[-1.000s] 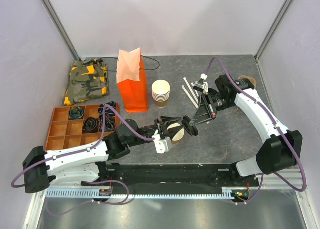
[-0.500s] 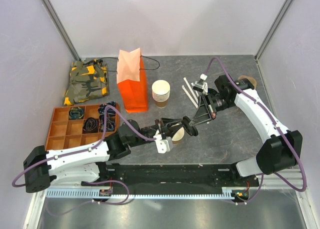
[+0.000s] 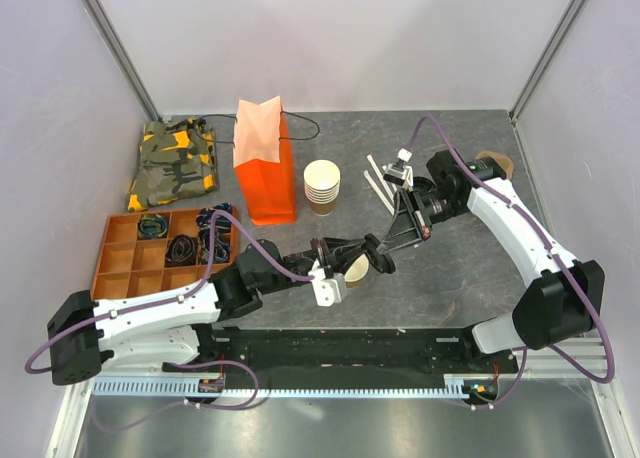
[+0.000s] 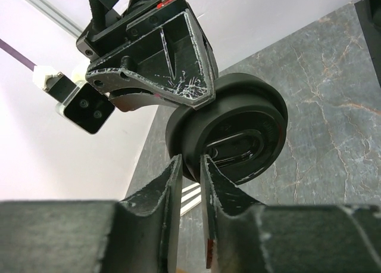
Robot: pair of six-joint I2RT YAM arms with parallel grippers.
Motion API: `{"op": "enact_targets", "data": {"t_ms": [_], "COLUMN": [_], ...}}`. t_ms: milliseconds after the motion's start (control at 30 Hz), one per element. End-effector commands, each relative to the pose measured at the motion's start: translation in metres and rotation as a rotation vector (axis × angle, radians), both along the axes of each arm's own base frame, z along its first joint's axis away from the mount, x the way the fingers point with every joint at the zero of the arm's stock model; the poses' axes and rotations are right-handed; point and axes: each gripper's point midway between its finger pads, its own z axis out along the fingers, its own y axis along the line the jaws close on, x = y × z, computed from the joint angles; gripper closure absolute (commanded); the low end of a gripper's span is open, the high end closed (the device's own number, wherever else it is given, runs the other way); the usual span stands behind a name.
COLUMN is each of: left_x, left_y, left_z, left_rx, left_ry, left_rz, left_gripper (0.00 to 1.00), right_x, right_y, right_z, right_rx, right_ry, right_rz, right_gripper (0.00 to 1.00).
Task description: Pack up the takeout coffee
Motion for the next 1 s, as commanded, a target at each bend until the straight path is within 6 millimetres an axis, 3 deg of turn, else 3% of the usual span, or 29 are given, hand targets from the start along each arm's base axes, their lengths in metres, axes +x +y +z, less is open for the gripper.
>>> {"op": "enact_targets", "data": {"t_ms": [0, 200, 267, 367, 400, 467, 633, 733, 833, 900, 933, 967], "left_x": [-0.001, 0.000, 0.000, -0.002, -0.004, -0.009, -0.020, -0.027, -0.030, -0.025, -0.021, -0.019], "left_y": [-0.003, -0.002, -0.001, 0.003, 0.005, 0.009, 0.021, 0.027, 0.031, 0.032, 0.028, 0.022], "left_z": [0.010, 0.009, 0.012, 0.007, 0.008, 0.000, -0.012, -0.025, -0.038, -0.046, -0.028, -0.043], "left_rx": [-0.025, -0.018, -0.016, 0.029, 0.031, 0.079, 0.164, 0.252, 0.361, 0.452, 0.449, 0.523], "left_ry": [-0.007, -0.003, 0.007, 0.051, 0.067, 0.100, 0.202, 0.267, 0.367, 0.483, 0.498, 0.544], "left_rz": [-0.004, 0.002, 0.007, 0.006, 0.002, -0.011, -0.023, -0.033, -0.019, 0.049, 0.067, 0.085], "left_gripper": [0.79, 0.98, 0.98, 0.98, 0.98, 0.98, 0.98, 0.98, 0.98, 0.98, 0.98, 0.98], "right_x": [-0.003, -0.002, -0.001, -0.002, -0.001, 0.007, 0.054, 0.086, 0.120, 0.152, 0.157, 0.162], "right_y": [0.002, 0.003, 0.003, 0.002, 0.002, 0.003, -0.008, -0.020, -0.037, -0.064, -0.076, -0.091], "right_z": [0.016, 0.016, 0.014, 0.011, 0.011, 0.007, -0.001, -0.014, -0.028, -0.041, -0.037, -0.048], "right_rx": [0.074, 0.075, 0.071, 0.068, 0.069, 0.066, -0.009, -0.161, -0.357, -0.562, -0.624, -0.713], "right_ry": [-0.026, -0.028, -0.021, -0.012, -0.014, -0.015, -0.125, -0.243, -0.379, -0.511, -0.571, -0.589], "right_rz": [0.011, 0.015, 0.014, 0.013, 0.010, 0.000, -0.115, -0.207, -0.321, -0.448, -0.508, -0.562], "right_gripper": [1.00, 1.00, 1.00, 0.73, 0.52, 0.40, 0.18, 0.02, 0.02, 0.02, 0.02, 0.02]}}
